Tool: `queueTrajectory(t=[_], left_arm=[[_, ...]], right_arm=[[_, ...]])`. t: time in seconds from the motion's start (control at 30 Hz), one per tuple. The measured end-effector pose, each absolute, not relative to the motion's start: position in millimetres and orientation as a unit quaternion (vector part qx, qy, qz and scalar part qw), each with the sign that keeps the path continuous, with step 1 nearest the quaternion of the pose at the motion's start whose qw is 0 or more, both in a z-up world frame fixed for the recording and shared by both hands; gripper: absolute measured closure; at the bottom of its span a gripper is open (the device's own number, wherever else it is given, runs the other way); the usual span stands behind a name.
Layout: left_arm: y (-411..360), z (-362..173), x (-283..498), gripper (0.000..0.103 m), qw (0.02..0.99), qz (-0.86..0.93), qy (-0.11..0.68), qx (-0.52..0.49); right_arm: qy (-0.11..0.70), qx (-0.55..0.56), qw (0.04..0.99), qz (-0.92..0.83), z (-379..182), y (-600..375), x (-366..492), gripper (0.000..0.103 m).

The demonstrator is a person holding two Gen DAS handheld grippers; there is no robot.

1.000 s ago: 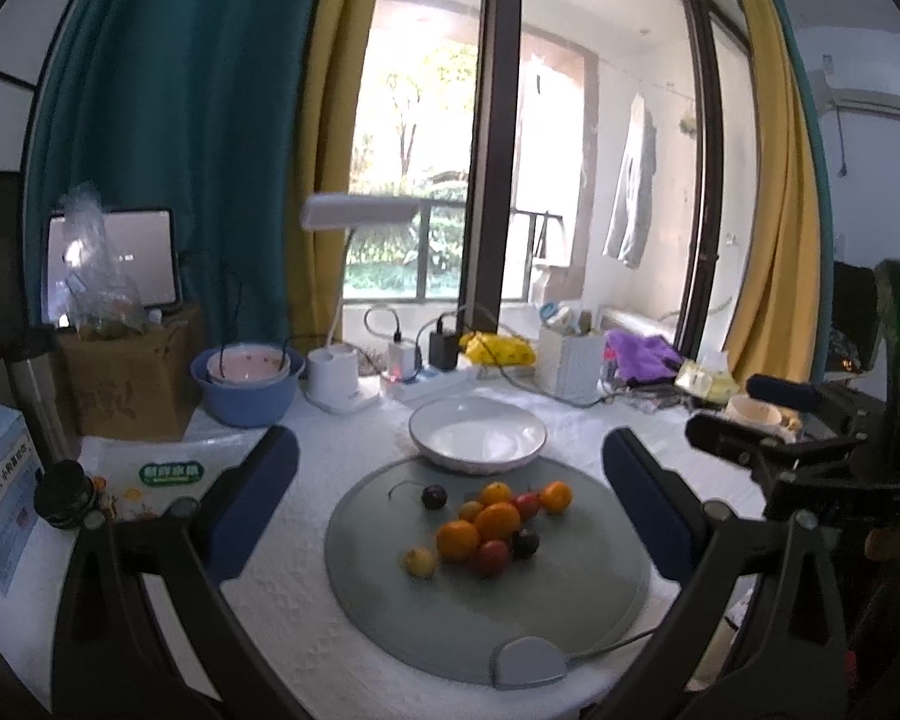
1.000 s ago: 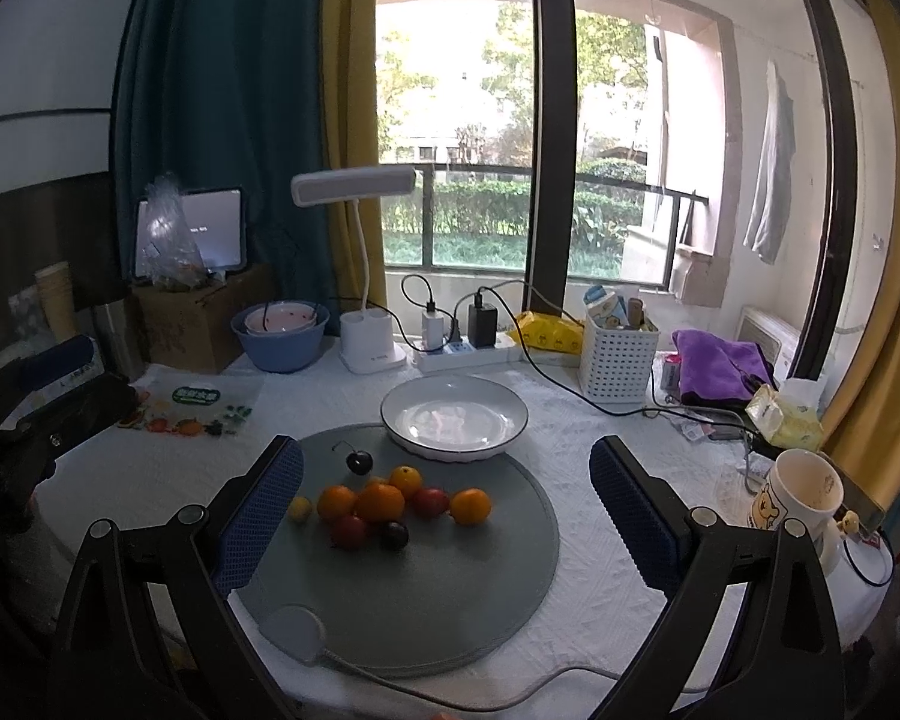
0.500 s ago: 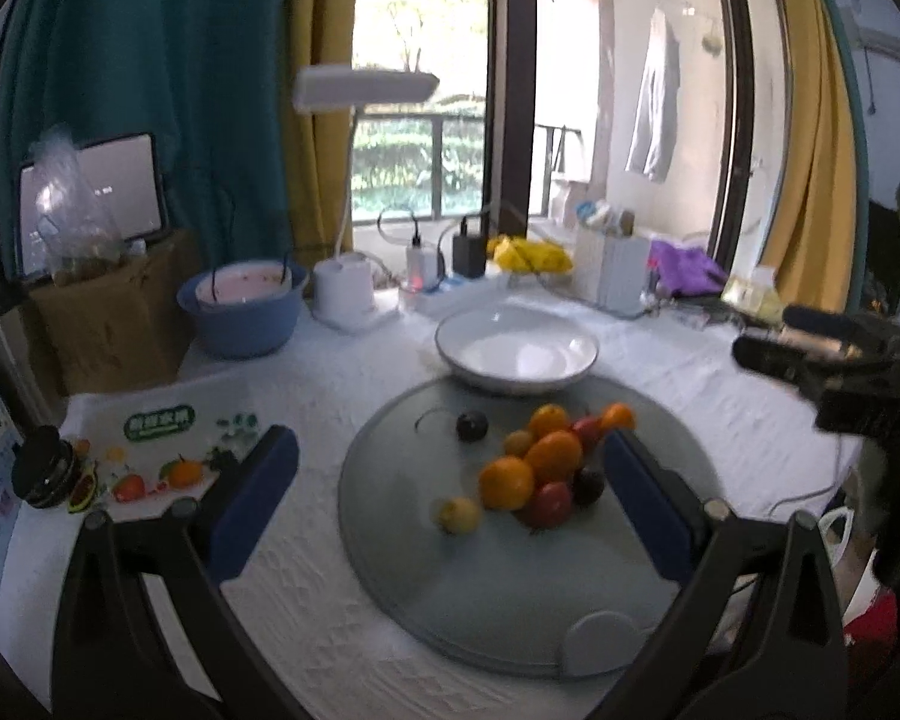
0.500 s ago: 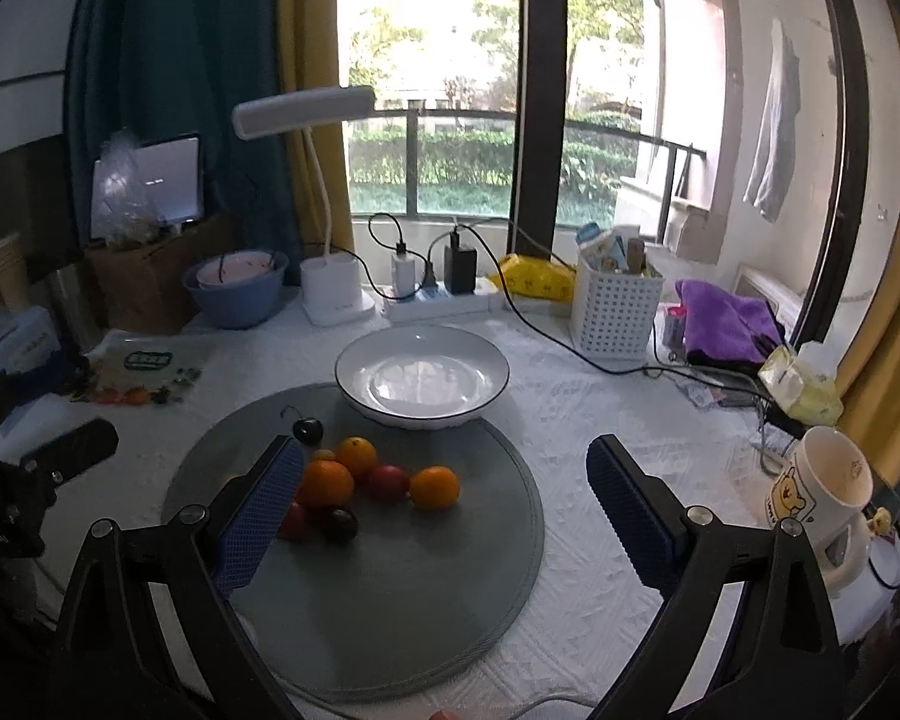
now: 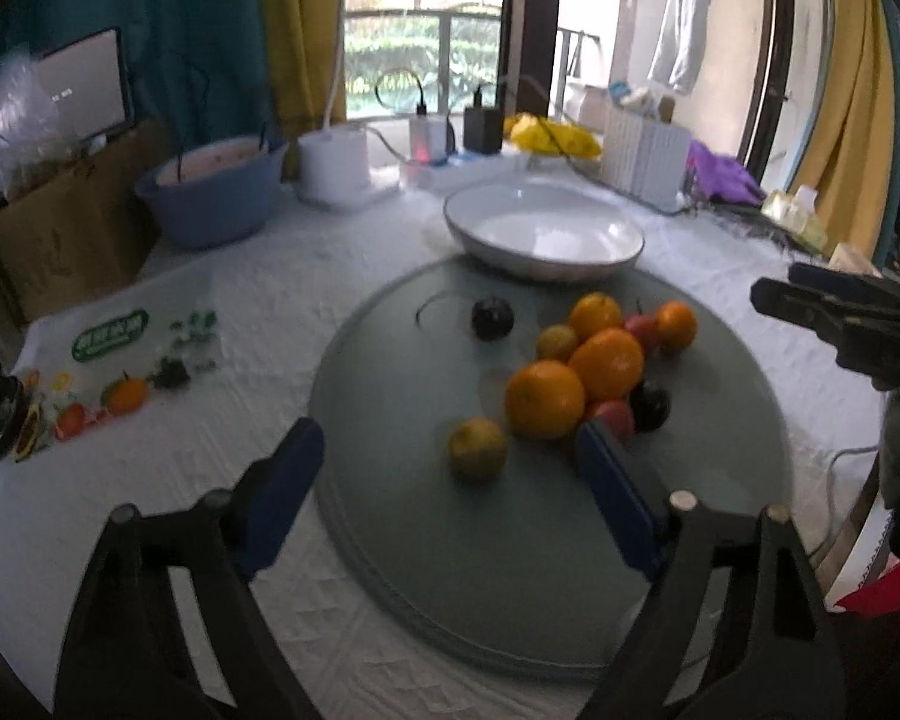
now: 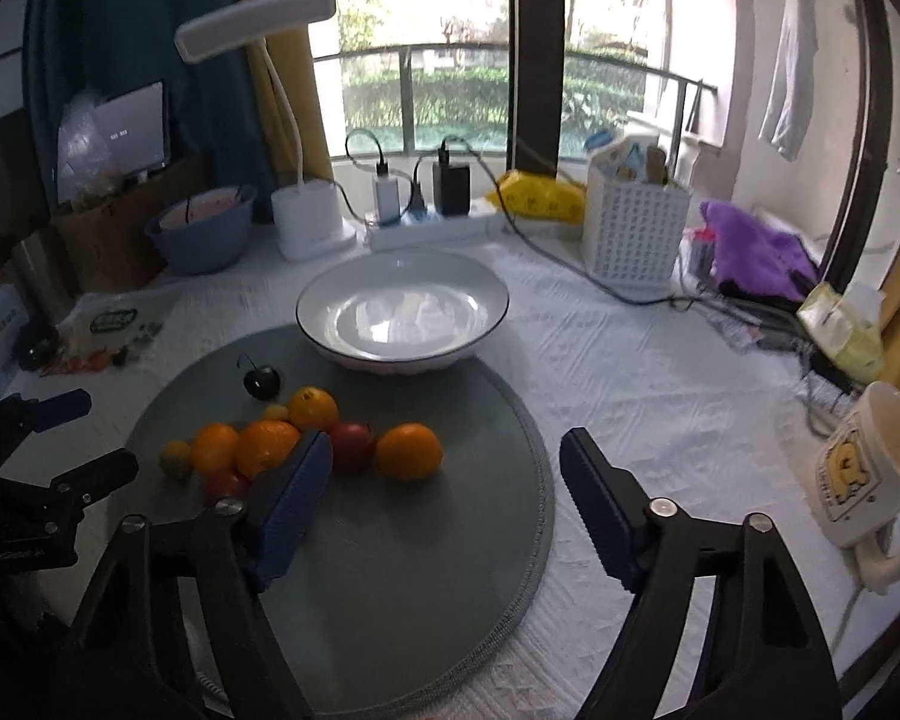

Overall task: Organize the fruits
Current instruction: 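Grasp the large orange with the right tool while the left tool grasps the small yellow fruit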

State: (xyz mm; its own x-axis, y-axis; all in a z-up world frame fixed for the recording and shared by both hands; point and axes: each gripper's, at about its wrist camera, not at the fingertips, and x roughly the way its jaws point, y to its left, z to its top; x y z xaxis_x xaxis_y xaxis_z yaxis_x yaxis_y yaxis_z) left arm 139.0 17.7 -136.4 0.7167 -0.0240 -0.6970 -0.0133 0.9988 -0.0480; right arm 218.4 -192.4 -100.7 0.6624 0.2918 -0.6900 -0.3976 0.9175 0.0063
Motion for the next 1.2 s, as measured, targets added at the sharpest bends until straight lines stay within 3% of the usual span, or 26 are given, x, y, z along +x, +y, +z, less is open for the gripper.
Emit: queueTrajectory(t=[0.17,0.27,0.4,0.5,0.67,0.8,1.2], left_arm=[[16.3,-153.6,148.7,0.037,0.909,-0.006,0.416,-0.025],[15.3,-157.9,151.4,0.043,0.904,-0.008,0.427,-0.023],[13.6,-163.0,157.0,0.056,0.897,-0.015,0.442,-0.024],[14.4,-163.1,161.8,0.060,0.894,-0.015,0.446,-0.028],[15.1,-162.0,168.0,0.068,0.893,-0.015,0.448,-0.030],[14.4,-161.6,170.9,0.075,0.893,-0.017,0.449,-0.036],[13.4,-153.1,168.0,0.075,0.899,-0.017,0.434,-0.050]], right_arm=[[0.387,-0.073,0.896,0.203,-118.8,-189.3,233.7,0.028],[0.396,-0.075,0.890,0.212,-126.5,-187.7,241.1,0.037],[0.410,-0.071,0.881,0.226,-136.3,-184.0,249.4,0.040],[0.421,-0.070,0.873,0.238,-142.9,-179.7,256.2,0.047],[0.429,-0.068,0.864,0.254,-149.3,-174.3,263.7,0.049],[0.435,-0.060,0.858,0.267,-154.9,-172.0,268.8,0.059],[0.416,-0.072,0.864,0.276,-142.9,-174.5,271.4,0.063]])
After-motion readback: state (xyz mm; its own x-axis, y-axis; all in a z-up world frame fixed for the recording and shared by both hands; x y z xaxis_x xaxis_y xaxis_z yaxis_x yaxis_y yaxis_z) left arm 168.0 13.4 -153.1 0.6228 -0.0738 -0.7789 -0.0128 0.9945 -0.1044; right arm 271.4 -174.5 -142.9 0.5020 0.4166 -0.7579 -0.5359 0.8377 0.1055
